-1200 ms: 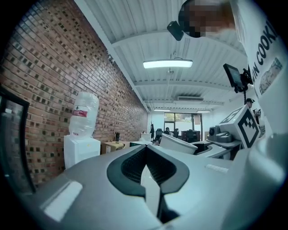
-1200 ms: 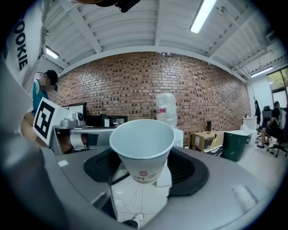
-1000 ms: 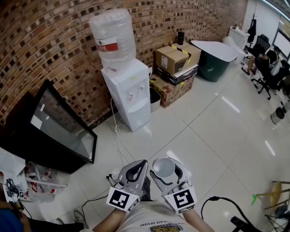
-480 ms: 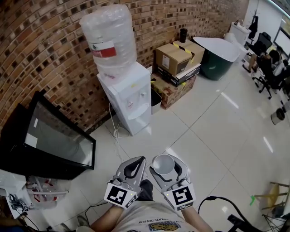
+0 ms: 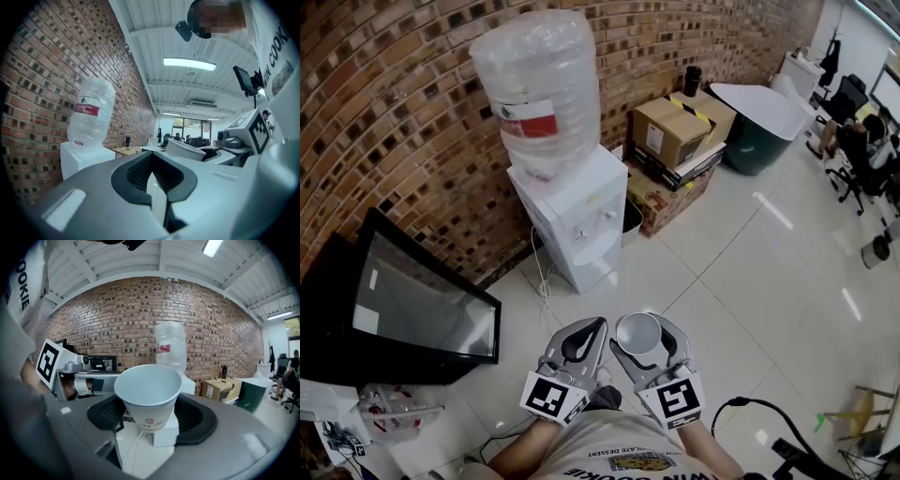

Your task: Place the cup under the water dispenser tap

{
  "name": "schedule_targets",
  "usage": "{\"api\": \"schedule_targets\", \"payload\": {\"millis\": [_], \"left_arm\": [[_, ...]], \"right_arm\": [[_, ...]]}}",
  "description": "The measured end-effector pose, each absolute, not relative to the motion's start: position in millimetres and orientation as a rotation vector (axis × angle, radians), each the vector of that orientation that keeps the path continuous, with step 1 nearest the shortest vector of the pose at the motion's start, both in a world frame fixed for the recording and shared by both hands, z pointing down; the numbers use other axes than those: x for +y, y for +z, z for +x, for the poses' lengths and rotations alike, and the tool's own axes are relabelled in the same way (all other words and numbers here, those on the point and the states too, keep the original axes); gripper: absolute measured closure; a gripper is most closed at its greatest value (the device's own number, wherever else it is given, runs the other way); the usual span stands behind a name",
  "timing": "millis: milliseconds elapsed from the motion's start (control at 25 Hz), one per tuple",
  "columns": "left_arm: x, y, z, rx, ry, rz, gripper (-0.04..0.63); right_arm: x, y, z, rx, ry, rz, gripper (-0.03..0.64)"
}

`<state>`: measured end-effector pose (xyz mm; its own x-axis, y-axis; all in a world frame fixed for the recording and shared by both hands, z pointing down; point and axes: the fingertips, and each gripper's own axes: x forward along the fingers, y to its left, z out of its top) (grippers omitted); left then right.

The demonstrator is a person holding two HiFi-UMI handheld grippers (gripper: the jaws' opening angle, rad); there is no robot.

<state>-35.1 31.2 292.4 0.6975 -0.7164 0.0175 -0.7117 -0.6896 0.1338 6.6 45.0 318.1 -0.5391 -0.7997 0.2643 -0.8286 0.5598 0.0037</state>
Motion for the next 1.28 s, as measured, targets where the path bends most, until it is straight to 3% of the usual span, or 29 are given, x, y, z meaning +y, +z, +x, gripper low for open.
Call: {"api": "schedule_targets", "payload": {"millis": [640, 1280], "left_arm": [[-31, 300, -67, -1.272, -0.131, 2.733, 0.603], [-104, 333, -40, -1.301, -0.121, 2.746, 0.603]], "right_arm": [[-20, 325, -23, -2.532, 0.113, 1.325, 0.288], [-108, 379, -5, -2.514, 0.14, 1.321, 0.288]]}}
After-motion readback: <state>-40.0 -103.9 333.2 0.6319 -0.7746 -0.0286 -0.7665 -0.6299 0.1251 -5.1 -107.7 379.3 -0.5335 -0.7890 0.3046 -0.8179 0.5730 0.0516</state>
